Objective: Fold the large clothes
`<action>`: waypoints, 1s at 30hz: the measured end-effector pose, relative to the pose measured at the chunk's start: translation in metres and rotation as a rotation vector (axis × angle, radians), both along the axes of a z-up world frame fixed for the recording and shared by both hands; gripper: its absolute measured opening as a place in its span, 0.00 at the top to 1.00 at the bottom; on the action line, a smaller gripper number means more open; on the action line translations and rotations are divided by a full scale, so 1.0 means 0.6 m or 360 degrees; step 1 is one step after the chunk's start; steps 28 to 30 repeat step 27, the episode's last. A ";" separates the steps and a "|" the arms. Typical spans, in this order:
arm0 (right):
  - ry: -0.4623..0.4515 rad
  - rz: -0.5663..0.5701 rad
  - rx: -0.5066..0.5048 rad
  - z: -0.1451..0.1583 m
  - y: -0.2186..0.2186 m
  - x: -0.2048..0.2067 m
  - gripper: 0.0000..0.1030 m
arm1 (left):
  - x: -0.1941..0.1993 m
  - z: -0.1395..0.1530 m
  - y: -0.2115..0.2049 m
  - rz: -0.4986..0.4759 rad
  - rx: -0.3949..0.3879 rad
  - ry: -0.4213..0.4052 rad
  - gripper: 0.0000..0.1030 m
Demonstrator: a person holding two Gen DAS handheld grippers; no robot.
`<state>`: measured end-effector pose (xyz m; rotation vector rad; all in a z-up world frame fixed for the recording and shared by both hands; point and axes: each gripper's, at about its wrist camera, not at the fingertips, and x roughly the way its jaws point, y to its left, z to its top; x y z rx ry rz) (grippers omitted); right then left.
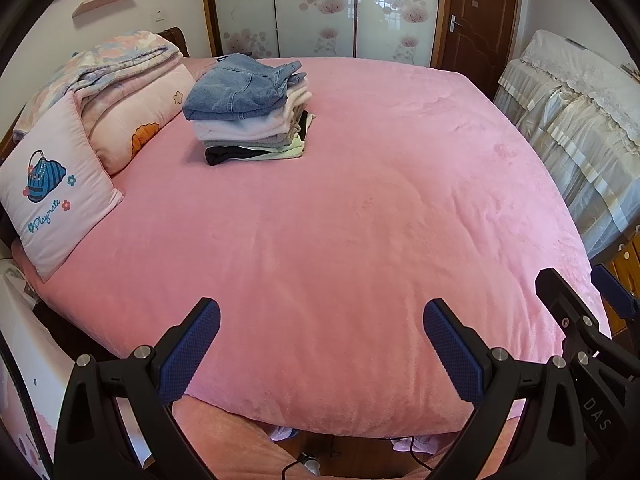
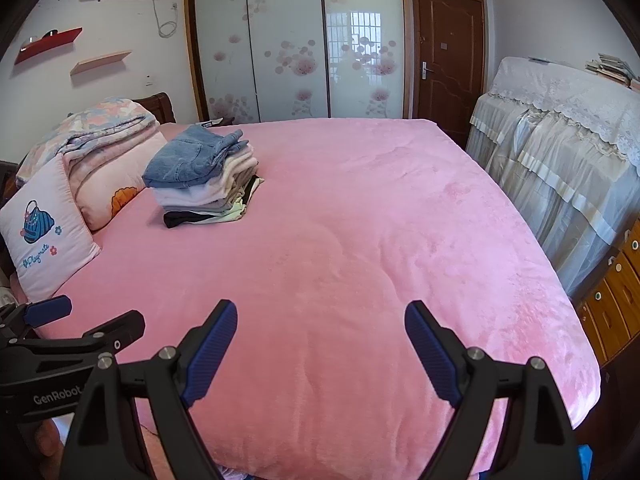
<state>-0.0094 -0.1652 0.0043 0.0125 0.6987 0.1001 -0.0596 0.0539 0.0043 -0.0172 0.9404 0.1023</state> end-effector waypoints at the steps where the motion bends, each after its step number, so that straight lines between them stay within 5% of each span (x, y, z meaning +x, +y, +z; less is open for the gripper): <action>1: 0.0001 -0.0002 -0.0002 -0.001 -0.001 0.000 0.16 | 0.000 0.000 0.000 -0.0004 -0.0003 -0.0001 0.02; 30: 0.0034 -0.0020 0.0009 -0.014 0.000 -0.003 0.16 | -0.003 -0.010 -0.021 -0.0006 0.0046 -0.0015 0.02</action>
